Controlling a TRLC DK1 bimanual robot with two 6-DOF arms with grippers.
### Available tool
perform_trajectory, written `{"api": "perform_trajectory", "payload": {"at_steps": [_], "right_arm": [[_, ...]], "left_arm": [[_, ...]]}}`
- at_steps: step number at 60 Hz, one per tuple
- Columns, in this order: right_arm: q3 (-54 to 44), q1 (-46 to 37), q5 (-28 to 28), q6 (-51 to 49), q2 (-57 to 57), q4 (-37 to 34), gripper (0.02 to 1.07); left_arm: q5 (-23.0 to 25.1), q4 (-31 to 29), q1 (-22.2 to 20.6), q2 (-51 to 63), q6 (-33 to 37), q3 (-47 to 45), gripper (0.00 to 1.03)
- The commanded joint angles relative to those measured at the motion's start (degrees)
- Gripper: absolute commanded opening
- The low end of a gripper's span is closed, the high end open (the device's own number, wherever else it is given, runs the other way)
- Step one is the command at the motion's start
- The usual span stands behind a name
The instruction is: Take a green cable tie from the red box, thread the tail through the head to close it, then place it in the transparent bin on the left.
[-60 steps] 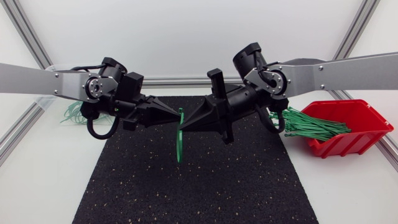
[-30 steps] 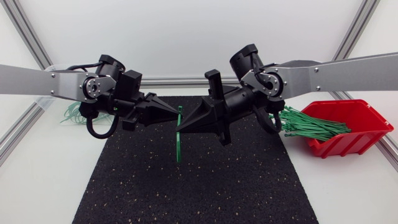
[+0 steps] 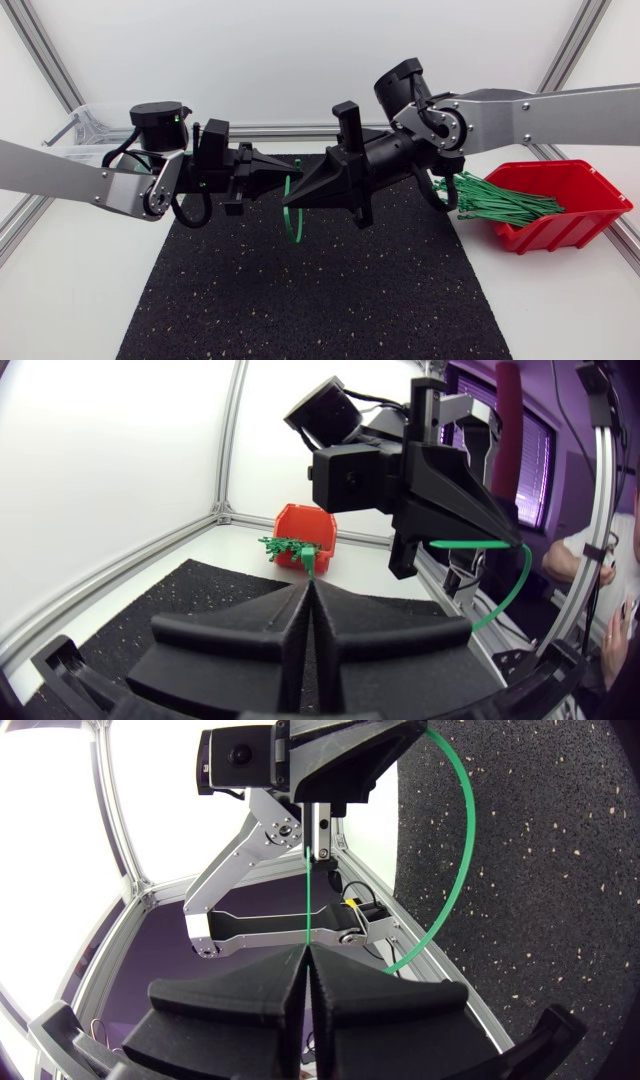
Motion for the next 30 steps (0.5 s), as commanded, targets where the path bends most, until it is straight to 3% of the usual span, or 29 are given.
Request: {"api": "perform_trajectory", "payload": {"at_steps": [1, 30], "right_arm": [[-0.03, -0.28, -1.13, 2.33, 0.26, 0.49, 0.08], [1.56, -3.10, -0.78, 2.51, 2.54, -2.59, 0.08]], "left_arm": [[-0.11, 2.38, 0.50, 1.67, -8.38, -1.74, 0.04], [1.56, 3.17, 0.85, 3.87, -18.57, -0.77, 0.04]]}}
